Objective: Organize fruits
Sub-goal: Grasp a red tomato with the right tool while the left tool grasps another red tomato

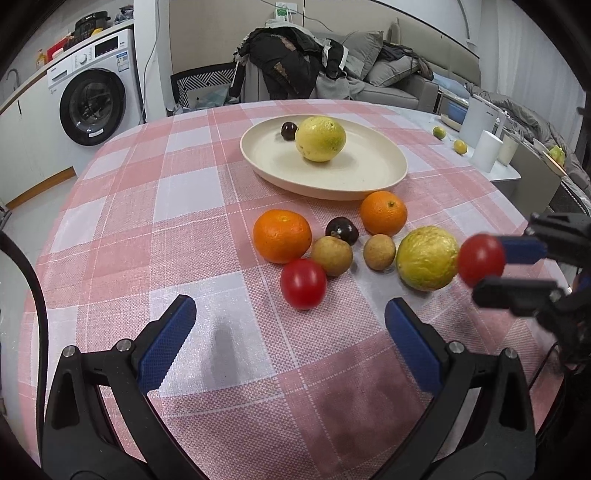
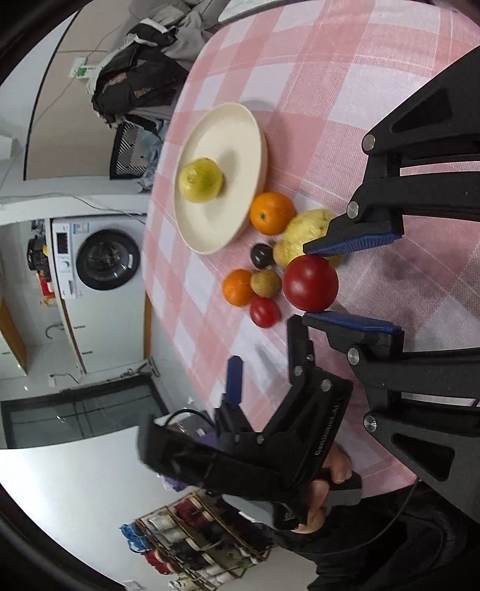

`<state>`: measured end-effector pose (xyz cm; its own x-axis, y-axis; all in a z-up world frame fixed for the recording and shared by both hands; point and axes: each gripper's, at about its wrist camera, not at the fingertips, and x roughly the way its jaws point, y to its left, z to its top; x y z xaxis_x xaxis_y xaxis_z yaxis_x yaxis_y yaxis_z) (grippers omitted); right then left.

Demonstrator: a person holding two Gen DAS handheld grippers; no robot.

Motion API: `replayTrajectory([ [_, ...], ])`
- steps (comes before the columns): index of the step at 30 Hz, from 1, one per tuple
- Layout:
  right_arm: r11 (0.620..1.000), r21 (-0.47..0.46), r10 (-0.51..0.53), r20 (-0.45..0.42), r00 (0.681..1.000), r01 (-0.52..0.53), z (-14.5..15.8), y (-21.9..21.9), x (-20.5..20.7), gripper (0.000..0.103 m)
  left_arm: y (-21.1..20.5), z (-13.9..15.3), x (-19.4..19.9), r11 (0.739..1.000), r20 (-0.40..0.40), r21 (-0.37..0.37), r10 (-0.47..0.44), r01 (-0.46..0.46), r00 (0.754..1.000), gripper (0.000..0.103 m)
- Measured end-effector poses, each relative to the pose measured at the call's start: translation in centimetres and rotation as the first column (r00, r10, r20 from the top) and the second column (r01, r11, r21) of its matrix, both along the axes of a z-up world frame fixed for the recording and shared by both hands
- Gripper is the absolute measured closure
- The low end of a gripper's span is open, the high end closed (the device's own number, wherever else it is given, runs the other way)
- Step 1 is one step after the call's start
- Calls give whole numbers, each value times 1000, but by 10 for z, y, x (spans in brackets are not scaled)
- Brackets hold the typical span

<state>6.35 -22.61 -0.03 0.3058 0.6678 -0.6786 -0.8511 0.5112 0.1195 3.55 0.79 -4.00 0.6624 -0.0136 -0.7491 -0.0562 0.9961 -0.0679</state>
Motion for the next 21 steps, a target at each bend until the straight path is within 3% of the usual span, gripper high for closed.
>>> replayTrajectory([
  [3, 999, 20, -37, -4, 999, 37, 3, -6, 7, 72, 4, -5, 9, 1000, -28, -21, 2, -3, 1000, 12],
  [5, 998, 25, -53, -10, 999, 53, 3, -9, 10, 72, 6, -8, 14, 1000, -45, -29, 4, -6, 999, 26],
  [12, 996, 33, -79, -19, 997, 79, 4, -10, 16, 72, 10, -13, 25, 998, -46, -55, -9, 6, 999, 52],
  [14, 996, 31, -79, -22, 997, 80, 4, -11, 17, 72, 10, -13, 26, 998, -43, -68, -17, 14, 999, 69],
  [16, 996, 30, -79, -22, 997, 80, 3, -10, 17, 72, 10, -13, 26, 995, -42, -95, -33, 29, 999, 78],
  [21, 996, 34, -84, -22, 996, 84, 3, -11, 19, 72, 10, -10, 22, 996, -26, -86, -31, 29, 999, 79],
])
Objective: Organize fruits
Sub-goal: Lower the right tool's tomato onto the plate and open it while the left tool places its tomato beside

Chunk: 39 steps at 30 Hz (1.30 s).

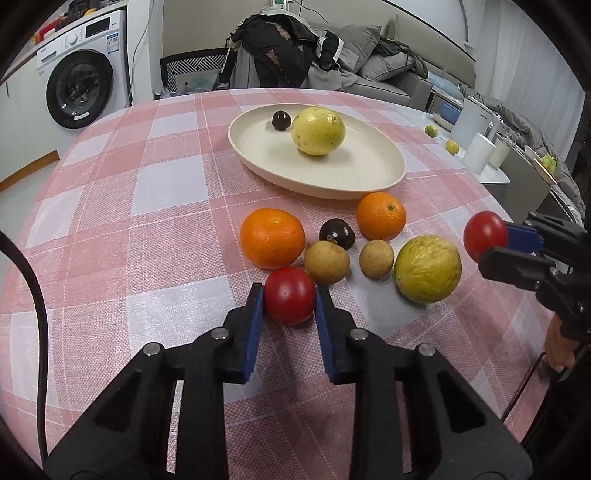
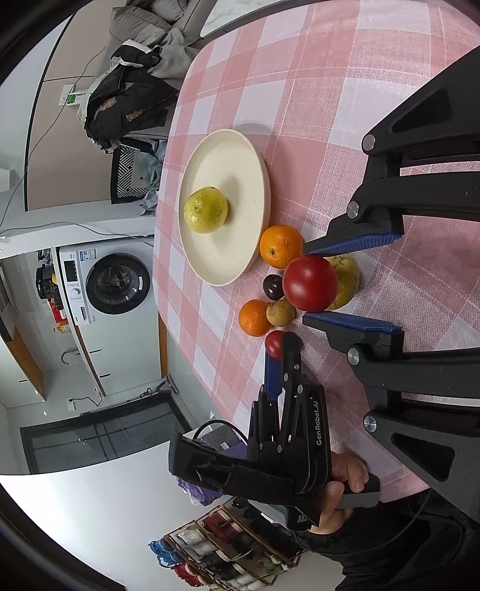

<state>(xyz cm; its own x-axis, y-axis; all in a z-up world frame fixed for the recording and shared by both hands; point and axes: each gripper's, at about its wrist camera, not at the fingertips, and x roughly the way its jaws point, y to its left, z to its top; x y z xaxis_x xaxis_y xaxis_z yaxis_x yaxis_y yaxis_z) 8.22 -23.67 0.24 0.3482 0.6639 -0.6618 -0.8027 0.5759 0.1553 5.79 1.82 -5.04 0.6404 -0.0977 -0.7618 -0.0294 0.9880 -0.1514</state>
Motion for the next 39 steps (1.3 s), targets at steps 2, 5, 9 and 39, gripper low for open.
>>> replayTrajectory([
  [2, 1000, 6, -11, 3, 1000, 11, 0, -1, 2, 72, 0, 3, -3, 1000, 15, 1, 2, -2, 1000, 79],
  [5, 999, 19, -32, 7, 999, 32, 2, -5, 6, 72, -2, 13, -9, 1000, 57, 9, -1, 0, 998, 79],
  [9, 997, 31, -72, 22, 997, 71, 6, -9, 11, 72, -7, 27, -15, 999, 109, 39, -11, 7, 994, 79],
  [39, 975, 63, -216, 37, 976, 214, 45, -6, 78, 72, -20, 81, 33, 998, 246, 57, -5, -10, 969, 79],
])
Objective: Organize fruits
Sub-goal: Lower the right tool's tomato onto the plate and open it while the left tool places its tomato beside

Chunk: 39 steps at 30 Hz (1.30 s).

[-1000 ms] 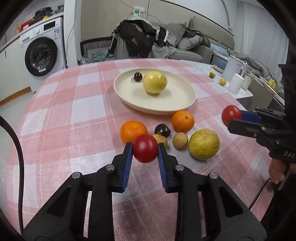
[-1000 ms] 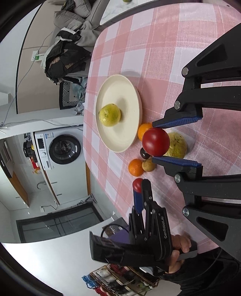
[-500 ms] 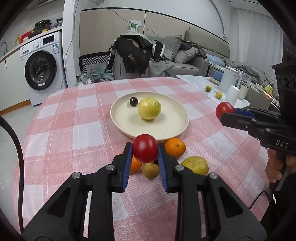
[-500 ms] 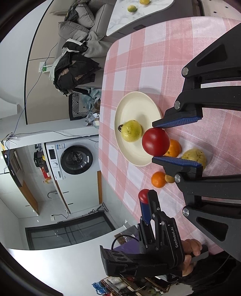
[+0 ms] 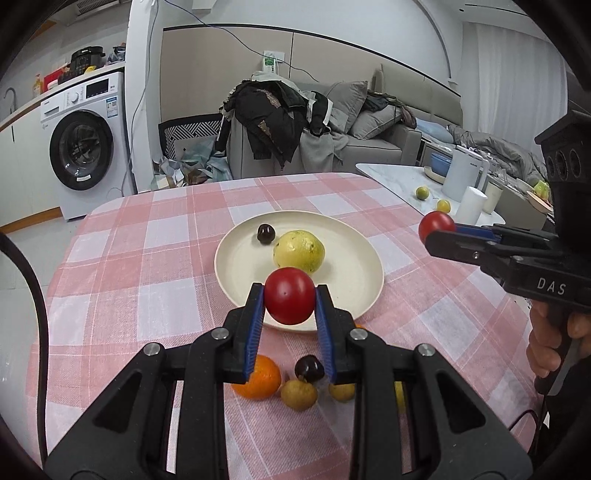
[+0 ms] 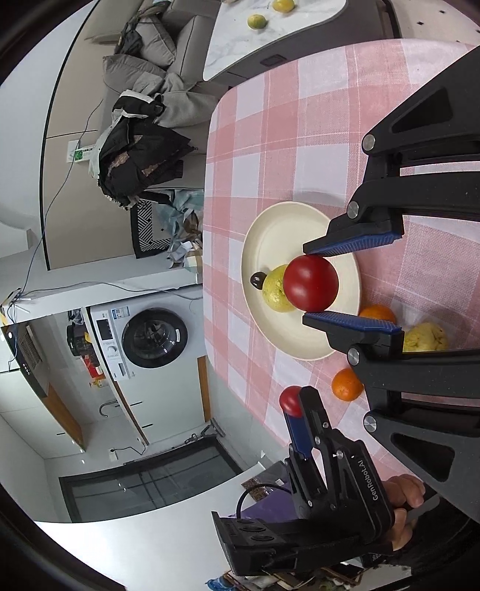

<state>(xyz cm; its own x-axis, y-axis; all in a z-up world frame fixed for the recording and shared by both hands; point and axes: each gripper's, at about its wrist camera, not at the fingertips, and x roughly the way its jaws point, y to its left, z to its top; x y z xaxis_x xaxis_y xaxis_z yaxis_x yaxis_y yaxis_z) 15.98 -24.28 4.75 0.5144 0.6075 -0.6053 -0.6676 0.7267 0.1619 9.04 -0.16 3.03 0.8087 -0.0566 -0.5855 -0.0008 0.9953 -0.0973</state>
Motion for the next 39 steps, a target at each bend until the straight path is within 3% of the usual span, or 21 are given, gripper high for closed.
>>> replayTrajectory([
  [11, 999, -18, -41, -57, 998, 40, -25, 9, 27, 72, 0, -21, 39, 1000, -35, 12, 10, -9, 999, 79],
  [14, 999, 20, -27, -89, 996, 29, -38, 10, 34, 72, 3, -28, 44, 1000, -44, 11, 19, -18, 999, 79],
  [19, 998, -24, -57, -108, 993, 55, -55, 13, 42, 72, 6, -38, 51, 1000, -56, 11, 23, -22, 998, 79],
  [39, 998, -40, -50, -103, 993, 47, -66, 19, 42, 72, 1, -57, 66, 999, -114, 33, 6, -2, 993, 79],
])
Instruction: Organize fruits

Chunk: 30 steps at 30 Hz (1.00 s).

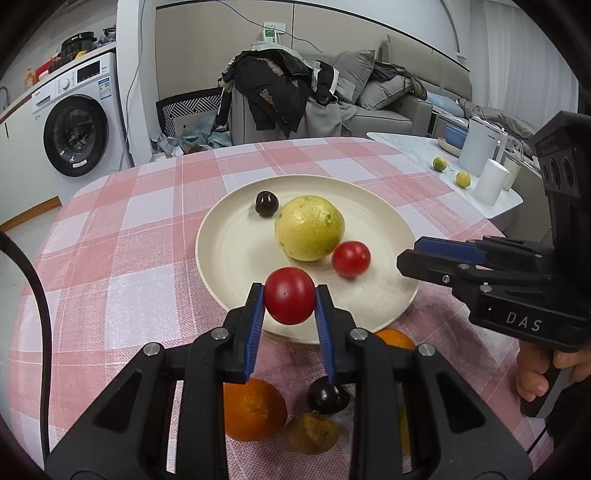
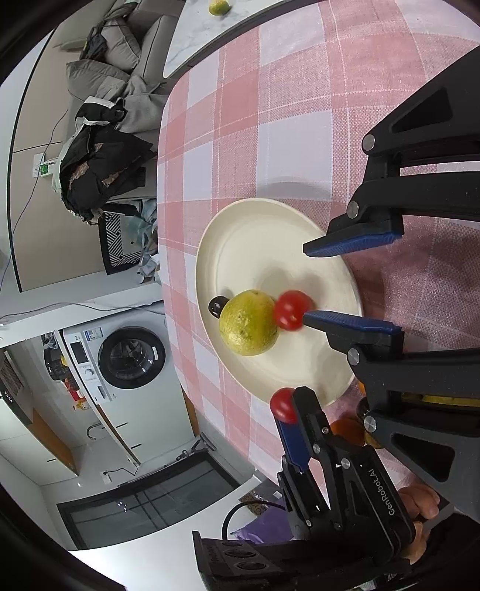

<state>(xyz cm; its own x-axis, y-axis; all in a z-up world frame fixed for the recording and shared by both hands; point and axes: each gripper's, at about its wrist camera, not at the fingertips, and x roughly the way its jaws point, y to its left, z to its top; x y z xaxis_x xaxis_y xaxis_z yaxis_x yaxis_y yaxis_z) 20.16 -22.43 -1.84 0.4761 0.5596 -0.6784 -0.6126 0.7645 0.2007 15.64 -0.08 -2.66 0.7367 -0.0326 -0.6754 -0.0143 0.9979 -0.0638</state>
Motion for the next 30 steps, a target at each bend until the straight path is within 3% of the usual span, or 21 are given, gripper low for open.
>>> replayTrajectory([
  [4, 1000, -6, -10, 11, 1000, 10, 3, -2, -2, 70, 2, 2, -1, 1000, 3, 2, 10, -10, 1000, 79],
  [9, 1000, -14, -21, 39, 999, 21, 8, -6, -6, 51, 5, 9, -9, 1000, 11, -7, 12, -12, 1000, 71],
  [11, 999, -26, -23, 54, 998, 25, 11, -7, -9, 46, 6, 13, -14, 1000, 23, 6, 28, -28, 999, 50],
  [12, 999, -28, -22, 60, 998, 23, 13, -8, -10, 37, 7, 16, -19, 999, 38, 14, 36, -36, 999, 44],
  [14, 999, -28, -14, 69, 998, 16, 16, -9, -14, 22, 8, 23, -27, 998, 62, 27, 48, -50, 997, 23],
  [16, 999, -40, 0, 75, 997, 3, 19, -9, -20, 9, 10, 31, -38, 998, 90, 23, 53, -55, 995, 20],
  [18, 998, -64, 31, 72, 997, -26, 21, -7, -25, 5, 13, 38, -47, 998, 101, 6, 53, -54, 993, 18],
  [22, 994, -82, 75, 51, 996, -71, 24, -6, -34, 1, 15, 49, -66, 998, 123, 6, 63, -64, 990, 1],
  [30, 987, -141, 85, 54, 995, -76, 41, -4, -54, 1, 13, 62, -95, 998, 129, 15, 63, -65, 990, 1],
])
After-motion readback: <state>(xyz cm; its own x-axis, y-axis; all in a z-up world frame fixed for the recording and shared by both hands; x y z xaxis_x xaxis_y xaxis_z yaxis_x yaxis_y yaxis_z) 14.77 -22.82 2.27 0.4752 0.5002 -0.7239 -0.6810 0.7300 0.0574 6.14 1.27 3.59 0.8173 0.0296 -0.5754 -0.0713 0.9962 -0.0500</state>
